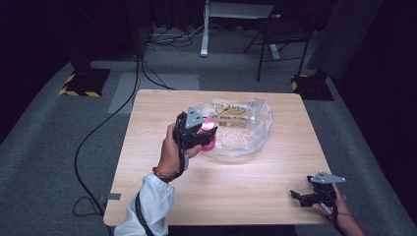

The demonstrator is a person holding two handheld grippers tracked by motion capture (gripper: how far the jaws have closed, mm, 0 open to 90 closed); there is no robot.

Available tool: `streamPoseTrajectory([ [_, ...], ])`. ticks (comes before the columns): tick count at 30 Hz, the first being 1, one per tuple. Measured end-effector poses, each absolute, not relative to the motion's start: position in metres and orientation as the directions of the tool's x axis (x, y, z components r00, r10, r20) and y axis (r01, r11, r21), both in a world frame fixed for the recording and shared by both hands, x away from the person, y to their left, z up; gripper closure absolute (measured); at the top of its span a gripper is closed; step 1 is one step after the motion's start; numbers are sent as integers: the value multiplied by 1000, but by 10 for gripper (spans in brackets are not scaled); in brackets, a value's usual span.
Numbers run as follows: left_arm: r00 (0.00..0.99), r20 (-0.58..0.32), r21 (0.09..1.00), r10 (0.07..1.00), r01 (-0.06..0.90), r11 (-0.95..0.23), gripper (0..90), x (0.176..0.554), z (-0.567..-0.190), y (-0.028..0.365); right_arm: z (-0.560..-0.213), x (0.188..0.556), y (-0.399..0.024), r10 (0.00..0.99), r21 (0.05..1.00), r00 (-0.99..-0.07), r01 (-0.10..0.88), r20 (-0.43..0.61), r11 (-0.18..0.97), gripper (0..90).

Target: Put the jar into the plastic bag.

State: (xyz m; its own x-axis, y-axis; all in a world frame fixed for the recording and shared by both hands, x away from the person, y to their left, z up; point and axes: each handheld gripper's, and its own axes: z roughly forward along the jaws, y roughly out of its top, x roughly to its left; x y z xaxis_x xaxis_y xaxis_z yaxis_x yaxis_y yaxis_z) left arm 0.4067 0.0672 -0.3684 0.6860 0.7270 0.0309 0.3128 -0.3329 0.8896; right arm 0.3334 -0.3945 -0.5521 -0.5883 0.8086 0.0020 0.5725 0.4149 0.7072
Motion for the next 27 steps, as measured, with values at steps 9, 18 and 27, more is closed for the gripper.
streamPoseTrajectory([
  [9, 691, 1, 898, 723, 317, -304, 482, 426, -366, 46, -552, 333, -394, 809, 707, -588, 572, 2, 415, 3],
  [18, 689, -1, 892, 724, 328, -311, 483, 451, -369, 17, -552, 333, -394, 809, 707, -588, 573, 2, 415, 3],
  [27, 677, -13, 883, 736, 353, -309, 482, 470, -380, -1, -552, 333, -394, 808, 708, -589, 572, 2, 415, 3],
])
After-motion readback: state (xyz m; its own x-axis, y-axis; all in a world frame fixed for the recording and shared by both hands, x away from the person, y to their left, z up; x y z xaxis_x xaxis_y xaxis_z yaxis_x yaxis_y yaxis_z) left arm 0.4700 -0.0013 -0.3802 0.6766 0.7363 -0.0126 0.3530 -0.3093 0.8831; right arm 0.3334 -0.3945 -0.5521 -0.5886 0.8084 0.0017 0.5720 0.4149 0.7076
